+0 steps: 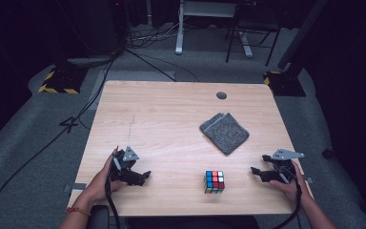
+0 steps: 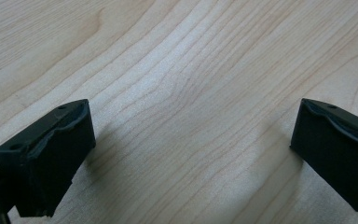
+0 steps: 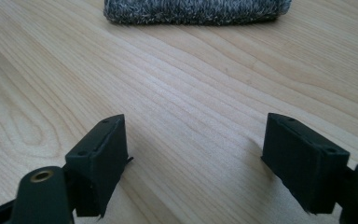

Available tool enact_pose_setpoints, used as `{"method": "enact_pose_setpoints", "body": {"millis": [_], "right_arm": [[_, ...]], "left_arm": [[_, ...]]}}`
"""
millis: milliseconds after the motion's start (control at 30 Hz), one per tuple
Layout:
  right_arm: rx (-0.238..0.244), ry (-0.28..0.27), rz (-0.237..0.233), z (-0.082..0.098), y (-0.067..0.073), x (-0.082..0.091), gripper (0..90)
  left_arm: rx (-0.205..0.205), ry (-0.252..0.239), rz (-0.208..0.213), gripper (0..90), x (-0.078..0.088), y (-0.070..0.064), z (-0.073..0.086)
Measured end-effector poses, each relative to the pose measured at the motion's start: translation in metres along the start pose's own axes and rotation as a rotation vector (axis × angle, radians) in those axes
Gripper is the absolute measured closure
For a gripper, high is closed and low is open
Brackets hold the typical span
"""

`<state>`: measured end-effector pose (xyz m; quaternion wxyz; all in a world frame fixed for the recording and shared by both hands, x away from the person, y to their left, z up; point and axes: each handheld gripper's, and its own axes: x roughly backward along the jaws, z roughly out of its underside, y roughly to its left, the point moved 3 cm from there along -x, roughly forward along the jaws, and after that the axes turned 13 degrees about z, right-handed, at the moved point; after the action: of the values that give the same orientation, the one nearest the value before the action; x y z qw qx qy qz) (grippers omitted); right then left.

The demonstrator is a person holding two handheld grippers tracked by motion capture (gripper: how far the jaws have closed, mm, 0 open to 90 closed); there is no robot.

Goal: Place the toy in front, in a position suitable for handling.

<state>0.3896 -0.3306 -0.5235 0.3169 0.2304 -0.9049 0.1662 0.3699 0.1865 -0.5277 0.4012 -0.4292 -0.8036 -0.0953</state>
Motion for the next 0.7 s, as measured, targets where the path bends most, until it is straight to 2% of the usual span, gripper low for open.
{"method": "enact_pose_setpoints", "body": {"millis": [33, 167, 200, 267, 400, 433, 567, 600, 633, 700], "right_arm": [[0.0, 0.0, 0.0, 0.0, 0.0, 0.0, 22.0], [-0.001, 0.001, 0.002, 0.0, 0.0, 0.0, 21.9], [-0.003, 0.0, 0.002, 0.0, 0.0, 0.0, 21.9], [-0.003, 0.002, 0.005, 0.0, 0.0, 0.0, 21.8], [-0.008, 0.005, 0.02, 0.0, 0.002, 0.001, 21.9], [-0.006, 0.005, 0.024, 0.0, 0.003, 0.001, 22.1], [0.028, 0.006, 0.025, -0.001, 0.009, 0.004, 23.4], [0.028, 0.006, 0.025, -0.001, 0.009, 0.004, 23.4], [0.046, 0.007, -0.005, -0.003, 0.018, 0.005, 23.5], [0.055, 0.008, -0.007, -0.004, 0.021, 0.005, 23.7]], "left_arm": [[0.0, 0.0, 0.0, 0.0, 0.0, 0.0, 0.0], [-0.056, 0.012, 0.045, 0.1, 0.0, -0.001, 0.0], [-0.056, 0.012, 0.045, 0.1, 0.0, -0.001, 0.0], [-0.109, 0.026, 0.088, 0.4, -0.001, -0.006, 0.0], [-0.14, 0.035, 0.117, 0.3, -0.005, -0.014, -0.001], [-0.168, 0.043, 0.141, 0.2, -0.008, -0.02, -0.003], [-0.211, 0.052, 0.182, 0.1, -0.017, -0.034, -0.009], [-0.211, 0.052, 0.182, 0.1, -0.017, -0.034, -0.009], [-0.229, 0.055, 0.202, 0.1, -0.021, -0.042, -0.011], [-0.236, 0.057, 0.208, 0.4, -0.023, -0.046, -0.012]]}}
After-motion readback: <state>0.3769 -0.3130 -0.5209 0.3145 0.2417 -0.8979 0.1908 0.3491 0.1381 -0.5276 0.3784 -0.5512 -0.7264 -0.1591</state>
